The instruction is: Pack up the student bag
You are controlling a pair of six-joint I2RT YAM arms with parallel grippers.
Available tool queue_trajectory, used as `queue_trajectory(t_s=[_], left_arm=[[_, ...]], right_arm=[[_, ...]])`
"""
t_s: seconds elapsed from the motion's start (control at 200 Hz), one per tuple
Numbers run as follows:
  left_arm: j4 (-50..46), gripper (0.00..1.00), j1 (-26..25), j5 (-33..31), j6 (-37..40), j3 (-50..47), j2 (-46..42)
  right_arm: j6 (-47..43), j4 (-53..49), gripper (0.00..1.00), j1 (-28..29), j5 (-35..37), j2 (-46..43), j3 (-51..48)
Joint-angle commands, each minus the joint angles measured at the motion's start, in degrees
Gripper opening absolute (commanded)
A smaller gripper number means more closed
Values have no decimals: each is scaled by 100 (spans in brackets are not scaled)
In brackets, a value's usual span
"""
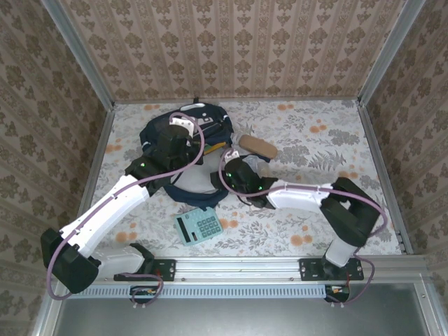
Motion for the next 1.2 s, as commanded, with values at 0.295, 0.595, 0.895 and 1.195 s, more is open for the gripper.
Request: queue_trajectory(t_s=[0.295,0.595,0.895,1.195], left_arm=[[356,0,70,-393,52,-125,-230],[322,0,173,-401,-3,-170,-325],[331,0,204,-290,-30,-183,-325],[356,0,213,-242,-46,-179,-317]], right_arm=[[504,-1102,61,2291,1978,-314,-513],[298,-2422,79,3606,3026,1333,1323],[232,-2913,89,3717,3053,2011,2118],[657,-3212,91,3294,3079,2167,2022]])
